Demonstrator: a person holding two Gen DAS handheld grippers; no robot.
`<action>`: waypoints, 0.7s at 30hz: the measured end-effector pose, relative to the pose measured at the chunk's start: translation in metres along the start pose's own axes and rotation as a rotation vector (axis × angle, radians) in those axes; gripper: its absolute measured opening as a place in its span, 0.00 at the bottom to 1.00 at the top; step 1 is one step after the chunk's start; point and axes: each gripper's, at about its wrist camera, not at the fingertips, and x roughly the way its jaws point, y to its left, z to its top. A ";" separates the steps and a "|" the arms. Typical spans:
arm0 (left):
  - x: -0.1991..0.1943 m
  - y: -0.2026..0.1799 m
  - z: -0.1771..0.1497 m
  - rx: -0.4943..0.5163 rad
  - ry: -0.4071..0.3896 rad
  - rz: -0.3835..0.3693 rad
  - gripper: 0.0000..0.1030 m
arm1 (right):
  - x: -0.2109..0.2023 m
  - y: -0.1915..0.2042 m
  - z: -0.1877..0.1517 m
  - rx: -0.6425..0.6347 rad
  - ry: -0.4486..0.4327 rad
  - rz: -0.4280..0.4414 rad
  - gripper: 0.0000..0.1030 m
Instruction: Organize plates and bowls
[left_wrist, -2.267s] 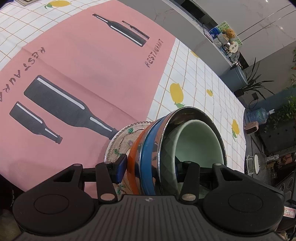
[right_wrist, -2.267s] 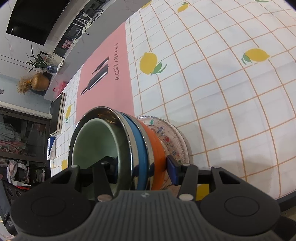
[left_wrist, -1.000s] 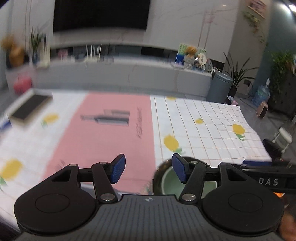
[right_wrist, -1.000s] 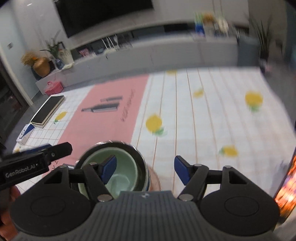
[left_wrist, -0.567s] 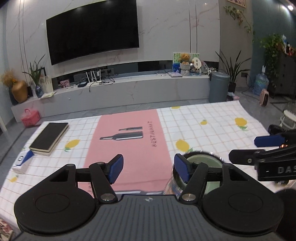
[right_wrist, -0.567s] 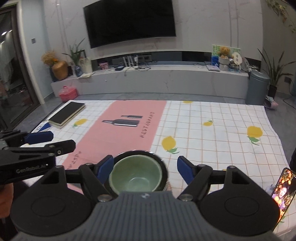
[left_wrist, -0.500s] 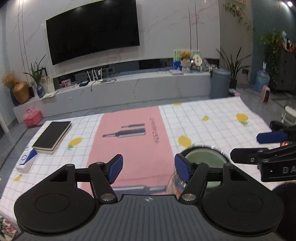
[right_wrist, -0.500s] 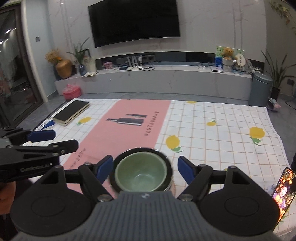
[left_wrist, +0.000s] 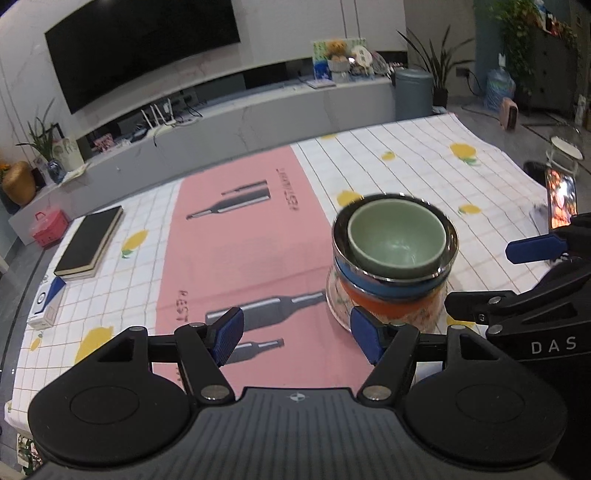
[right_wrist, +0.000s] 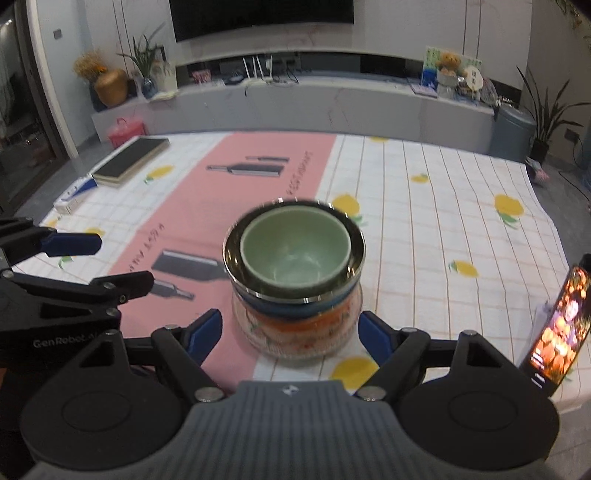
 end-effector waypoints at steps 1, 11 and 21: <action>0.002 0.000 0.000 0.002 0.008 -0.005 0.76 | 0.001 0.000 -0.001 0.003 0.006 -0.005 0.77; 0.012 0.006 0.000 -0.015 0.050 -0.013 0.76 | 0.009 -0.004 0.008 0.013 0.024 -0.030 0.77; 0.014 0.011 0.003 -0.022 0.050 0.004 0.76 | 0.014 0.000 0.014 -0.003 0.030 -0.022 0.77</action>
